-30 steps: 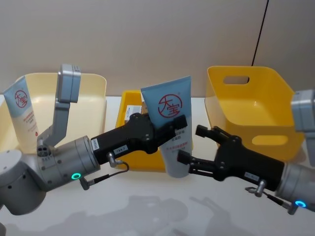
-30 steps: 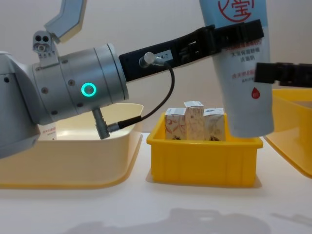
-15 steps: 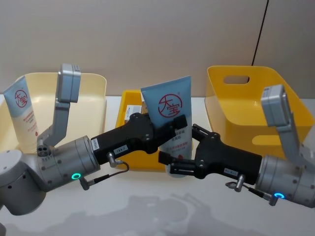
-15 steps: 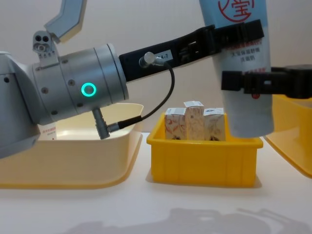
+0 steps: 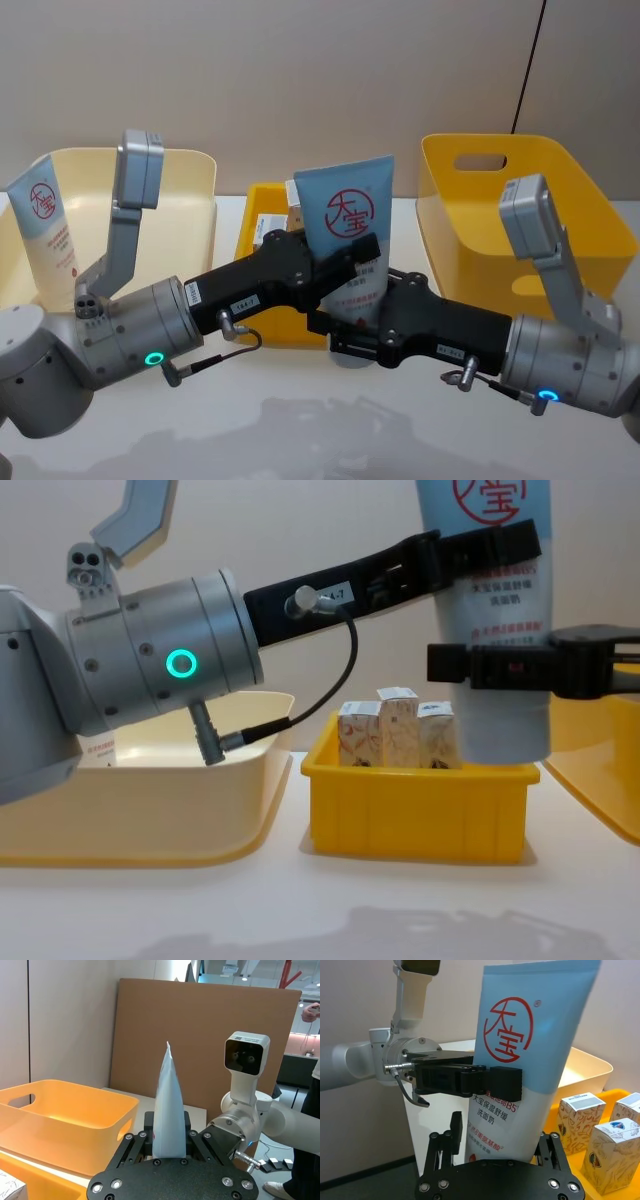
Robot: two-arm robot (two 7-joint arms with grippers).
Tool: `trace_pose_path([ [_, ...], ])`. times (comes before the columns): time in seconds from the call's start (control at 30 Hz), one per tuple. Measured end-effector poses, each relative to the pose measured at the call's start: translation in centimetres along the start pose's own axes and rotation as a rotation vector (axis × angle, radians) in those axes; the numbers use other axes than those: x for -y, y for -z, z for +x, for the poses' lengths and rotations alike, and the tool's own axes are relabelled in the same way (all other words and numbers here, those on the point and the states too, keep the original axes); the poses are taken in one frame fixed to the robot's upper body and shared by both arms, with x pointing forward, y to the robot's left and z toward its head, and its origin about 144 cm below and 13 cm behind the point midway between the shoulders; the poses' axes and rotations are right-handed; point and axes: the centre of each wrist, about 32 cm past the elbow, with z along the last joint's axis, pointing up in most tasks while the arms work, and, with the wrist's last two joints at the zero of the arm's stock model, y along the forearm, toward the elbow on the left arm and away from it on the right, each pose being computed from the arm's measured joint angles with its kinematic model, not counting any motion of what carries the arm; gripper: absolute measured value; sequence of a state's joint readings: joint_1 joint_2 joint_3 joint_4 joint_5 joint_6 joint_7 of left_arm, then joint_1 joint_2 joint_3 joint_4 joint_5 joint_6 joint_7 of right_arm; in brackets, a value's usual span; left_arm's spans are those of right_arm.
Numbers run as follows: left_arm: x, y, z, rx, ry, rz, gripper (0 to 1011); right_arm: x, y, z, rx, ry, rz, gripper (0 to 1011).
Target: Bimanual collaborative sorting of washing and personal care products
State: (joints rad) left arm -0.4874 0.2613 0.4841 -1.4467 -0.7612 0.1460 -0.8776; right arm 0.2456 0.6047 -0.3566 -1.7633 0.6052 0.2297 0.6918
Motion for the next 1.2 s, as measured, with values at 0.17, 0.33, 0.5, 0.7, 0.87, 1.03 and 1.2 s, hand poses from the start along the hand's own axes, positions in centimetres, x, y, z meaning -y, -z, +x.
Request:
trace_pose_path([
  [0.17,0.0,0.0,0.0,0.0,0.0,0.0,282,-0.17,0.0,0.03,0.002,-0.004,-0.003,681],
  [0.33,0.01,0.0,0.0,0.0,0.0,0.0,282,-0.29,-0.02,0.04,0.003,-0.008,-0.005,638],
  [0.5,0.01,0.0,0.0,0.0,0.0,0.0,282,-0.38,-0.01,0.06,0.005,-0.01,-0.007,608],
  [0.7,0.02,0.01,-0.01,0.0,0.0,0.0,340,-0.46,-0.01,0.06,0.005,-0.013,-0.008,570],
  [0.87,0.01,0.01,-0.01,0.0,0.0,0.0,489,-0.51,-0.01,0.06,0.006,-0.015,-0.009,538],
  [1.03,0.01,0.0,0.0,0.0,0.0,0.0,629,-0.52,0.0,0.07,0.006,-0.015,-0.009,509],
  [1.2,0.01,0.0,0.0,0.0,0.0,0.0,793,-0.53,0.0,0.07,0.006,-0.016,-0.009,486],
])
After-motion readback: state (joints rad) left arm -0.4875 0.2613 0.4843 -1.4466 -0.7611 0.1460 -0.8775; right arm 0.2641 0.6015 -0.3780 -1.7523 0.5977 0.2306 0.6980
